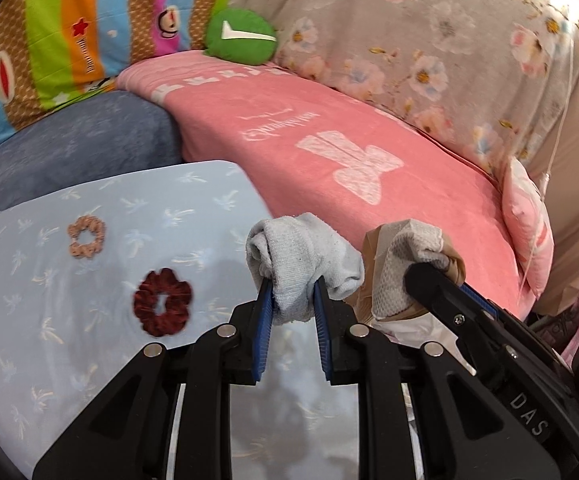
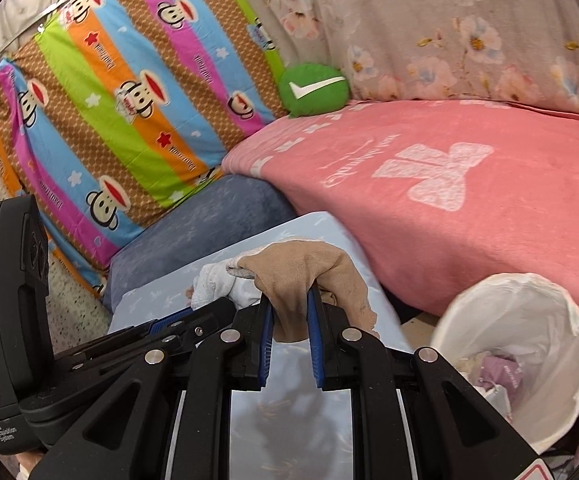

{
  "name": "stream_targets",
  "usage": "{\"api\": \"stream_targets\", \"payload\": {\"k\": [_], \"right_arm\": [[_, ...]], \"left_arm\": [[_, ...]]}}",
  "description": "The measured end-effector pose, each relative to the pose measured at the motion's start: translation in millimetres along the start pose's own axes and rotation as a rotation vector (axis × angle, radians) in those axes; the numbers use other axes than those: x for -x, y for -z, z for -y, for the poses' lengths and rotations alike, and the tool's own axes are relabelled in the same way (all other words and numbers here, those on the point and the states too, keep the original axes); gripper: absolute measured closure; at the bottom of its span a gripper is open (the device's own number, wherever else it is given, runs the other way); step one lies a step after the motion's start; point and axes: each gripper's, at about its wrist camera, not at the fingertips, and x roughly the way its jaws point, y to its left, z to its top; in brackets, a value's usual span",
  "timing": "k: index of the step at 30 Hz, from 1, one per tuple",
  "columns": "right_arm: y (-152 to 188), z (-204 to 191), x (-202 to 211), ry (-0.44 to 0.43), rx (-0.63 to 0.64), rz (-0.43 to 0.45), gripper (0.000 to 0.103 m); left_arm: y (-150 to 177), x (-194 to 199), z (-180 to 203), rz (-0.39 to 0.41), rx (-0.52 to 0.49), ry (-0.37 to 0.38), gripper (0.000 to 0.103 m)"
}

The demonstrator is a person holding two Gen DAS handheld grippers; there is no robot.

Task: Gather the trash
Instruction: 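Lift both held items and carry them over the trash bin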

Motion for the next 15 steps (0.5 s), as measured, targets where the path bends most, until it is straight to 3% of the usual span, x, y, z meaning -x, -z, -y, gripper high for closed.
{"api": "stream_targets", "payload": {"k": [15], "right_arm": [[6,92,55,0.100,-0.104,0.058,0.088]], "left_arm": [[14,-18,91,-0.043,-0.149,0.076,0.083]]}}
